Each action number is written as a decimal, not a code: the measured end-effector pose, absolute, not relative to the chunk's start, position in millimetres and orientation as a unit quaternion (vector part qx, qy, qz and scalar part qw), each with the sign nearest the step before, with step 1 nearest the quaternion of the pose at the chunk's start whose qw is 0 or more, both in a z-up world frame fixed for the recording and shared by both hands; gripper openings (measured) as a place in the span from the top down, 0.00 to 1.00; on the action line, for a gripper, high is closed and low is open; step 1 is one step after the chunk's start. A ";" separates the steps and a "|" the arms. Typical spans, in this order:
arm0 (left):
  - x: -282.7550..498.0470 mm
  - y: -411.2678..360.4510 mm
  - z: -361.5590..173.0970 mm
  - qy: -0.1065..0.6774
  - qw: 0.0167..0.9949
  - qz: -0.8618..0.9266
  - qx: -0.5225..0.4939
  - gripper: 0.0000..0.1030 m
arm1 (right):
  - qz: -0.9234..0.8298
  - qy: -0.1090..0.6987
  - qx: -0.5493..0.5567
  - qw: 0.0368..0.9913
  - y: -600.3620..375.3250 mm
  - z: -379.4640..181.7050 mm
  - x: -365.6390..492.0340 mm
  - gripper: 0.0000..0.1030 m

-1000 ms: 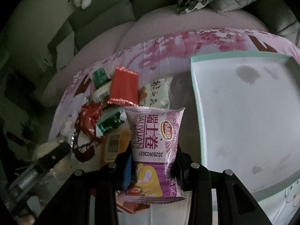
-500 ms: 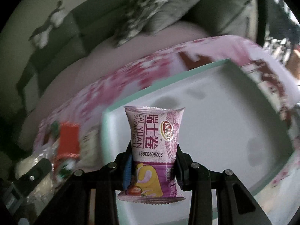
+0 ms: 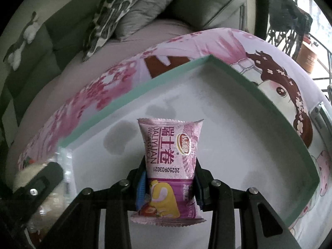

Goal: Organize snacks
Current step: 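Lower the pink bag into the tray with the right gripper while left drops the bun there, then move the right gripper to the pile and grasp the red box snack while left returns there, then lift the red box with the right gripper while left grasps the yellow barcode cake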

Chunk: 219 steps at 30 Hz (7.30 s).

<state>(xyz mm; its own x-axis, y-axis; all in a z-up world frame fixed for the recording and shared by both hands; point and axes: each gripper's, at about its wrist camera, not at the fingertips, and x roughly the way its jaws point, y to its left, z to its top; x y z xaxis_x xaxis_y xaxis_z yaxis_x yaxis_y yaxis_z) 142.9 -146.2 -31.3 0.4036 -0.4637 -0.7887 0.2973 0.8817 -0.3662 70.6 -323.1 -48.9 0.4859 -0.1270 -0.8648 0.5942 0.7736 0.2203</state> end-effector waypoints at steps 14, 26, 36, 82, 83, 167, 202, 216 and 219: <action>151.7 -160.3 -26.8 0.469 0.850 -0.229 -0.072 0.14 | -0.271 0.444 0.249 0.817 -342.9 -47.2 69.5 0.27; 144.4 -122.2 -12.1 0.443 0.878 -0.166 -0.068 0.00 | -0.273 0.447 0.238 0.818 -340.3 -43.7 66.1 0.05; 133.8 -68.0 -1.5 0.415 0.898 -0.127 -0.077 0.00 | -0.250 0.444 0.213 0.834 -321.8 -34.0 65.6 0.00; 83.5 80.1 -7.4 0.550 0.833 0.063 -0.014 0.00 | 0.066 0.563 0.111 0.816 -113.6 -15.8 53.5 0.00; 80.8 81.8 -9.5 0.554 0.830 0.062 -0.012 0.00 | 0.075 0.562 0.109 0.816 -109.0 -15.3 51.6 0.00; 89.1 18.2 -47.6 0.571 0.816 -0.082 -0.034 0.00 | 0.045 0.513 0.195 0.835 -190.9 0.4 42.5 0.58; 71.7 -18.4 -13.9 0.514 0.847 -0.135 0.001 0.75 | 0.012 0.509 0.223 0.831 -218.0 -0.9 39.6 0.58; 79.9 10.1 -55.5 0.591 0.803 -0.071 -0.039 0.33 | 0.004 0.520 0.224 0.824 -222.3 -11.0 42.4 0.58; 82.2 10.5 -66.0 0.605 0.790 -0.084 -0.050 0.34 | 0.005 0.521 0.222 0.824 -221.8 -11.8 42.5 0.58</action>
<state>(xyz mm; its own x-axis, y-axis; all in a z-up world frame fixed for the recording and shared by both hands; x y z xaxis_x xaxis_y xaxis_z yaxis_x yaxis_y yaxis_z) 82.2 10.5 -66.0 0.2528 -0.1924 -0.9482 0.0723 0.9810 -0.1798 42.5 -221.8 -11.8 0.4567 0.2392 -0.8568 0.2239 0.9013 0.3710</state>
